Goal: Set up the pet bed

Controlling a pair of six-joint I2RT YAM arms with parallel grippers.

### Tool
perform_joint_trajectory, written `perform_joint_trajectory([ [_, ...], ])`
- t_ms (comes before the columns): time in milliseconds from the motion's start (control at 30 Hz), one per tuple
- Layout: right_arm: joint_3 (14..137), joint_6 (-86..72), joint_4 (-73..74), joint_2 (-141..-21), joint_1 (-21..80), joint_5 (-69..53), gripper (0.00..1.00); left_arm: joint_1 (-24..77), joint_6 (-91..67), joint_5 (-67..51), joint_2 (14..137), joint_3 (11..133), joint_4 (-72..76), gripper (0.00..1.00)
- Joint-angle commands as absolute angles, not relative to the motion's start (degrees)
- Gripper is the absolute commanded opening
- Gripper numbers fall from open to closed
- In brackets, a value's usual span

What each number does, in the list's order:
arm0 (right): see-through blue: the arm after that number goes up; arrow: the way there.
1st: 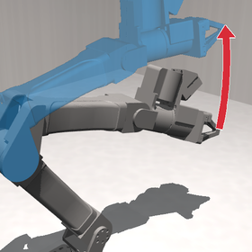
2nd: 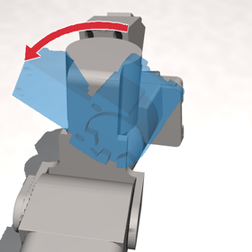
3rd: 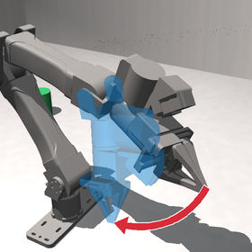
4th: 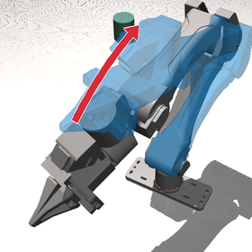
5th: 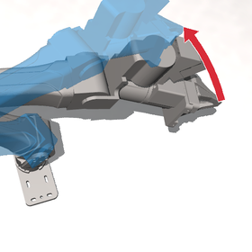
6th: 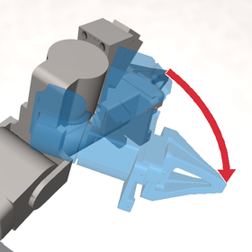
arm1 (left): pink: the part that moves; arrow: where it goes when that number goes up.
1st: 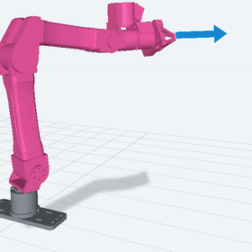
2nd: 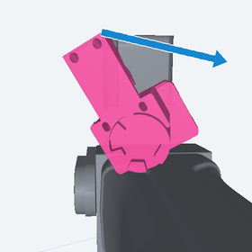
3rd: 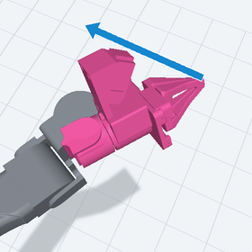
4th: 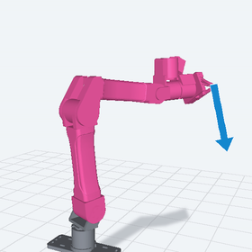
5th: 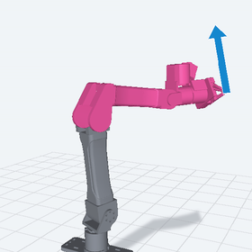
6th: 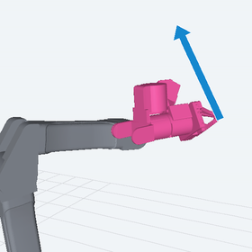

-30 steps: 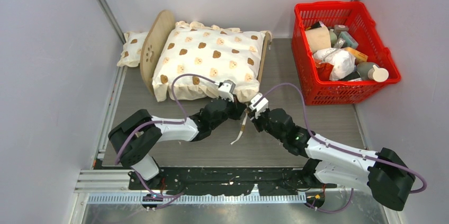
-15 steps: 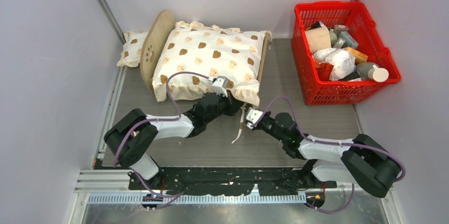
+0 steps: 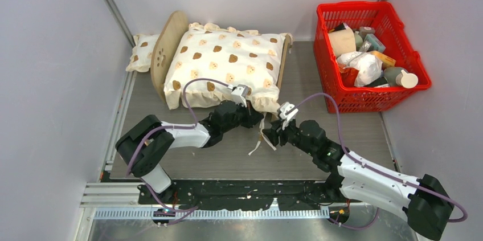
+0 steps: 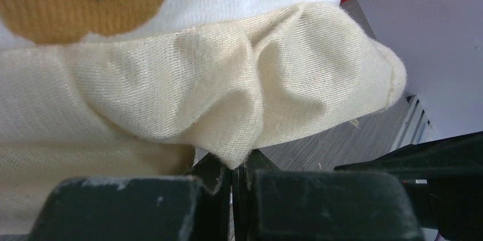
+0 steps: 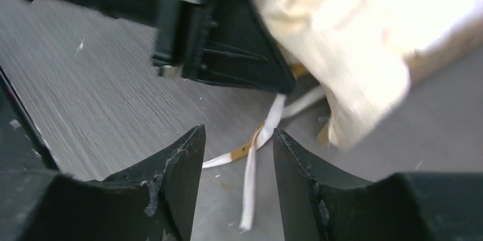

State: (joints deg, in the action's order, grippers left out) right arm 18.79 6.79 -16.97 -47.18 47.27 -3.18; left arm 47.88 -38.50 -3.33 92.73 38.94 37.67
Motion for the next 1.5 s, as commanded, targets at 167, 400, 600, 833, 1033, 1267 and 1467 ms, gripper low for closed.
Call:
perform_joint_trajectory([
  [167,18.3,-67.7,-4.0,-48.5,48.5,15.8,0.37,47.6,-35.9,-5.4,96.1,39.3,41.0,0.00],
  [400,22.7,-82.0,7.5,-56.4,52.5,24.7,0.43,47.6,-34.6,-5.8,96.0,39.5,40.5,0.00],
  [600,27.8,-93.7,20.5,-63.5,56.4,26.3,0.46,47.5,-34.4,-6.0,95.7,39.7,40.5,0.00],
  [833,35.4,-86.1,26.4,-74.2,60.6,34.8,0.48,47.4,-34.4,-6.3,95.8,40.6,40.1,0.00],
  [1033,40.0,-83.1,32.5,-83.2,63.1,40.2,0.39,47.4,-34.7,-6.2,95.8,40.9,40.0,0.00],
  [1267,40.8,-81.6,32.2,-88.2,63.4,42.0,0.23,47.3,-34.9,-5.7,95.8,40.4,40.0,0.00],
  [1467,41.4,-76.0,33.4,-88.7,63.3,48.8,0.05,47.3,-35.2,-6.1,95.7,40.8,39.7,0.00],
])
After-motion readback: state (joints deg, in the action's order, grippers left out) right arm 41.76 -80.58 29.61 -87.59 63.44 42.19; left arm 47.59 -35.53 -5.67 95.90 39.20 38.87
